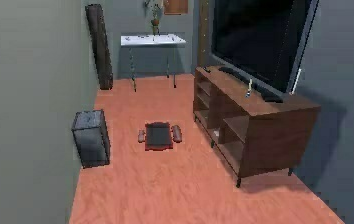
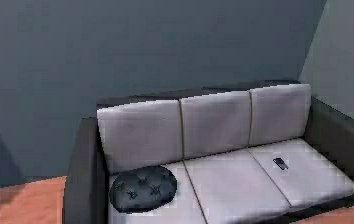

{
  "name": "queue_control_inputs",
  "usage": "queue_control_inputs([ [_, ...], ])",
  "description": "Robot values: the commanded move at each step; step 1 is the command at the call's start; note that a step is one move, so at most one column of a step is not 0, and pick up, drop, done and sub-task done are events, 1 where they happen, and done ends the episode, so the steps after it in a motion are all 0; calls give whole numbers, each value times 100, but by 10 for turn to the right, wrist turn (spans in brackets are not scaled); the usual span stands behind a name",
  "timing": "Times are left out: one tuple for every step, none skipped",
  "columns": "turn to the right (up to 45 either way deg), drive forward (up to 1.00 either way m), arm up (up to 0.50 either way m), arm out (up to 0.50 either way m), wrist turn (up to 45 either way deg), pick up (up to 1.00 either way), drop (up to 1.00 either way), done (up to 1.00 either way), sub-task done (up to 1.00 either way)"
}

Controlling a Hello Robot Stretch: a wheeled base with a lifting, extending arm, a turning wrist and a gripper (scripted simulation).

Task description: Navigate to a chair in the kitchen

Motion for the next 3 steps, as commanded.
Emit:
queue_control_inputs([
  [-60, 0, 0, 0, 0, 0, 0, 0, 0],
  [0, 100, 0, 0, 0, 0, 0, 0, 0],
  [0, 100, 0, 0, 0, 0, 0, 0, 0],
])
